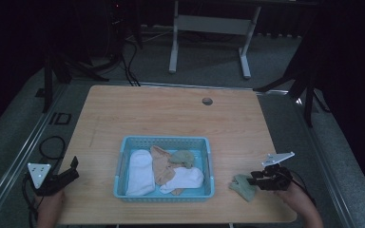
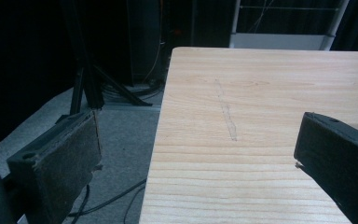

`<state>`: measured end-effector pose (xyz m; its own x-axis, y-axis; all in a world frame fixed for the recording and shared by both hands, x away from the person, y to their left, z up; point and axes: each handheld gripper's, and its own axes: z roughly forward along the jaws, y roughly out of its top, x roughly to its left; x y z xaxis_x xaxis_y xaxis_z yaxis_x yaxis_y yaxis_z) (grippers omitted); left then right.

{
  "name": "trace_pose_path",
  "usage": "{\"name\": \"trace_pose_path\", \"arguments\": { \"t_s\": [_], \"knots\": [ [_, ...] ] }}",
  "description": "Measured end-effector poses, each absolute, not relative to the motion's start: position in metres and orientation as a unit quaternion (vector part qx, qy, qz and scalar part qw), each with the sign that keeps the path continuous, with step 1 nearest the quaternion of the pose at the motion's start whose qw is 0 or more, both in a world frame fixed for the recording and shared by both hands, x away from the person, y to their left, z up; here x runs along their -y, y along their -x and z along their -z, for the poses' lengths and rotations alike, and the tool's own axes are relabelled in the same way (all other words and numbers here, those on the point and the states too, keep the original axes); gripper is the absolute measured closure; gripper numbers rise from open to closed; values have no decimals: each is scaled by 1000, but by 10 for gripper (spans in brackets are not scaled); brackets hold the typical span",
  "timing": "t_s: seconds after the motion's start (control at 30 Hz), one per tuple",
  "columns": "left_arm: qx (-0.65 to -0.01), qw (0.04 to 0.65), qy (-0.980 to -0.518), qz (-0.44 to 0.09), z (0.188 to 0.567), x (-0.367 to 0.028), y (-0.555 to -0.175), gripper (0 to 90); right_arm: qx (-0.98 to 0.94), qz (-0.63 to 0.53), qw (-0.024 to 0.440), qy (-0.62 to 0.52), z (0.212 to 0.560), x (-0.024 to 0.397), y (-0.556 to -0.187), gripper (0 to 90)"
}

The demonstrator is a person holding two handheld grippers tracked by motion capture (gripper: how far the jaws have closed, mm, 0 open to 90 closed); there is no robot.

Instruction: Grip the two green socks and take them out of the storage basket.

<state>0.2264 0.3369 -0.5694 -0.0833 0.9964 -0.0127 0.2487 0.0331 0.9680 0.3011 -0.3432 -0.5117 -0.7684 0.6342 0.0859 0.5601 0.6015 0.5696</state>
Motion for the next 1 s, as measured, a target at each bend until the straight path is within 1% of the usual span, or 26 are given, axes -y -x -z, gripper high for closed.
{"name": "trace_pose_path", "arguments": {
  "t_s": [0.1,0.23,0.73,1.0],
  "knots": [
    [-585,418,-532,-447,569,-337,-226,7,-891,-303,78,-329,493,340,-306,589],
    [-585,418,-533,-447,569,-337,-226,7,-898,-301,83,-311,479,329,-311,578],
    [-585,419,-533,-445,569,-337,-227,7,-914,-312,96,-240,442,273,-331,578],
    [-585,420,-533,-445,569,-338,-226,7,-919,-321,90,-211,430,244,-338,588]
  ]
}}
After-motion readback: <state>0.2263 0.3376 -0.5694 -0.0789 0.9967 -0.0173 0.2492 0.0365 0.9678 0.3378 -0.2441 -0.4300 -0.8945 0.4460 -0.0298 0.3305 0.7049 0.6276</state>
